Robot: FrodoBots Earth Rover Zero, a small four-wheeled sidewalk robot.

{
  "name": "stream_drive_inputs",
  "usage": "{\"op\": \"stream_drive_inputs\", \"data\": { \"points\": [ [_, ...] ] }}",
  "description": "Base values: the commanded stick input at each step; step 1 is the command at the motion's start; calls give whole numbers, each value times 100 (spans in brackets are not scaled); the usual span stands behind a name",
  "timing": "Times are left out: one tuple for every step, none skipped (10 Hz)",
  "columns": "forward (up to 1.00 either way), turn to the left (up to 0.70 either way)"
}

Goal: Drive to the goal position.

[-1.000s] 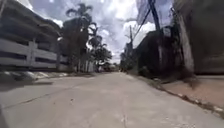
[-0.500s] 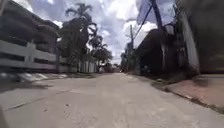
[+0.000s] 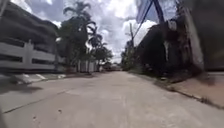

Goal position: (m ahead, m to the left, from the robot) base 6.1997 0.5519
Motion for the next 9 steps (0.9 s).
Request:
{"op": "stream_drive_inputs", "data": {
  "points": [
    [50,0],
    [50,0],
    [50,-1],
    [50,-3],
    [50,-4],
    [50,-5],
    [50,-7],
    [50,-8],
    [50,-9]
  ]
}}
